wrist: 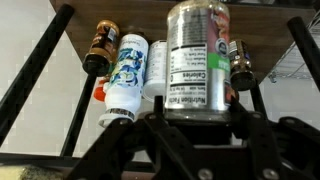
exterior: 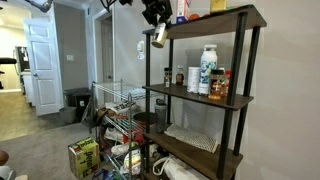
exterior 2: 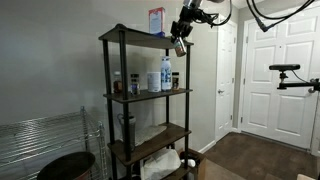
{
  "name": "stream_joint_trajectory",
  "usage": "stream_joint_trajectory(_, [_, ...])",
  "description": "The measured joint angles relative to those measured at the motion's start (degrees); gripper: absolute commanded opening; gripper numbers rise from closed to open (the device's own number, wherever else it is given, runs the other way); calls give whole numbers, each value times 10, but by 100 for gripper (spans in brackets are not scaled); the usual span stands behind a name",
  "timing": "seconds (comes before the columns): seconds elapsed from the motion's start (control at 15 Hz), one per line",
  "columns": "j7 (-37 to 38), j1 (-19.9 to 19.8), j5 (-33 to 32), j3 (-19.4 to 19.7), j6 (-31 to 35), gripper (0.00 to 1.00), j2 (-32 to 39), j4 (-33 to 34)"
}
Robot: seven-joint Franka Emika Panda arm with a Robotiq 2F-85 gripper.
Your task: Put the spray bottle on the second shelf
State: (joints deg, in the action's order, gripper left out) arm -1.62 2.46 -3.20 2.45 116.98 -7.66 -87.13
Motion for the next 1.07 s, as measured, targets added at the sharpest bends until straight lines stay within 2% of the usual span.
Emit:
stream_joint_trajectory(0.67, [-2, 1, 8, 2, 7, 61, -12, -16])
stream_joint_trajectory(0.73, [-2, 1, 8, 2, 7, 36, -12, -16])
stream_joint_trajectory(1.07, [13, -4, 13, 2, 14, 36, -12, -22])
